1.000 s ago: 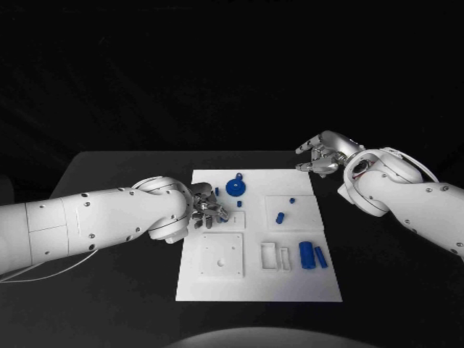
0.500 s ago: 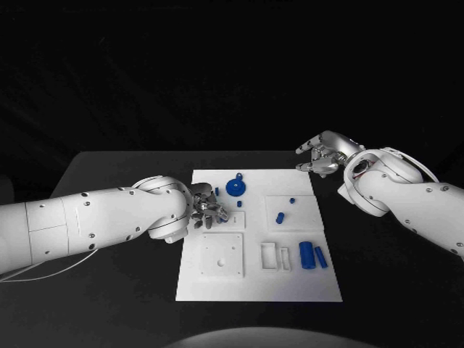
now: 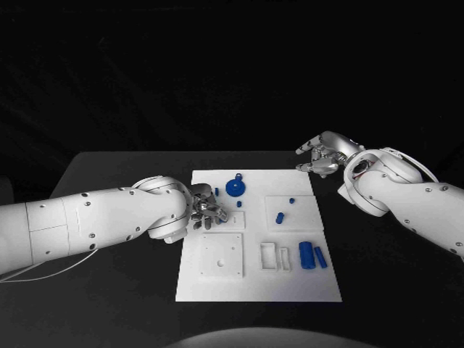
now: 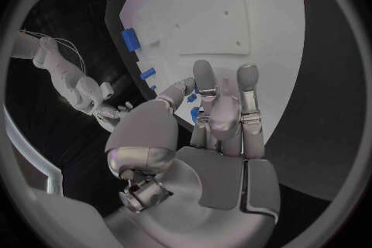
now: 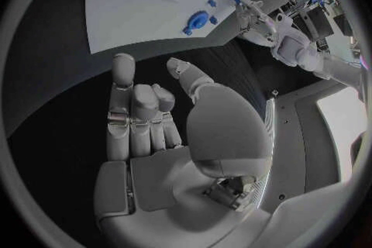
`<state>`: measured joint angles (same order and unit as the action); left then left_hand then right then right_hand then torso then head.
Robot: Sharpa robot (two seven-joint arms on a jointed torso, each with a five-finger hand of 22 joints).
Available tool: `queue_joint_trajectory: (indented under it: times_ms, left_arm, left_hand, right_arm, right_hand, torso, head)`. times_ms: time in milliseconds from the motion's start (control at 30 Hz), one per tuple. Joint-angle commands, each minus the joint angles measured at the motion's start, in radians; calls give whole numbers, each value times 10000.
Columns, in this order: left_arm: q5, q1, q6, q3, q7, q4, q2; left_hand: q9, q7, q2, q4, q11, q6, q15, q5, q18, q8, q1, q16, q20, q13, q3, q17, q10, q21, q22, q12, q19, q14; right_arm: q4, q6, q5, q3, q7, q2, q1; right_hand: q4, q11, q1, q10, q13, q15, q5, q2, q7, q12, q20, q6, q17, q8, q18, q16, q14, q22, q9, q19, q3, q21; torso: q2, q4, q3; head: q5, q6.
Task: Assemble the parts on the task board
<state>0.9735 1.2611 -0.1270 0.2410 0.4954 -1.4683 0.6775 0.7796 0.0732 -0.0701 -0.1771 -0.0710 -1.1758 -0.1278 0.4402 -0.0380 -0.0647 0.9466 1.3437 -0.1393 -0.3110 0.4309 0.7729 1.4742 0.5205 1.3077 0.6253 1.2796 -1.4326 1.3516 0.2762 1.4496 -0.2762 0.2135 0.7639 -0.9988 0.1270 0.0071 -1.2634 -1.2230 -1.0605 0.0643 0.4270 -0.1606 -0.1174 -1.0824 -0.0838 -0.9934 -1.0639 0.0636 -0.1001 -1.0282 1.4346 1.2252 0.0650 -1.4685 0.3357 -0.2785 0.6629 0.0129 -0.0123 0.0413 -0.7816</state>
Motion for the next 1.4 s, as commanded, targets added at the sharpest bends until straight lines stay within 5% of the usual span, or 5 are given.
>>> queue_joint_trajectory:
  times_ms: [33, 967, 1400]
  left_arm:
    - [-18, -24, 137, 13, 84, 23, -22]
    - [-935, -1, 1147, 1, 242, 343, -179]
    - [-1450, 312, 1473, -10, 223, 354, -199]
  left_hand:
    - [12, -1118, -158, -5, -154, -1928, -46, 59, 24, -39, 227, 23, 0, 0, 90, 9, 409, -69, 138, 11, 71, 2]
    - [115, -1130, -187, -284, -156, -1982, -61, 568, 66, -42, 0, 123, -40, -73, 253, 151, 408, -75, 170, 96, 85, -3]
    - [128, -1128, -221, -308, -154, -1978, -63, 571, 69, -42, -33, 108, -44, -80, 256, 119, 408, -69, 170, 85, 77, 5]
  right_arm:
    - [-6, -119, 107, -4, -11, -12, 5]
    - [-113, -133, 258, -4, 3, -60, 51]
    - [-162, -149, 258, -4, -4, -87, 70]
  right_hand:
    - [-15, -45, 103, 43, -3, 22, 46, -29, 2, 1, -37, -91, -10, -12, -97, 33, -7, 10, -5, -325, 52, 43]
    - [23, -45, 81, 52, 8, 21, 46, -39, 1, 15, -32, -93, 0, -13, -89, 57, -17, 10, -5, -315, 77, 51]
    - [44, -47, 83, 46, 2, 24, 47, -35, 3, 8, -39, -93, -5, -15, -82, 52, -14, 18, -6, -317, 102, 60]
  torso:
    - [6, 1, 2]
    - [-2, -3, -5]
    - [5, 6, -1]
  head:
    - [14, 3]
    - [4, -39]
    - [12, -18]
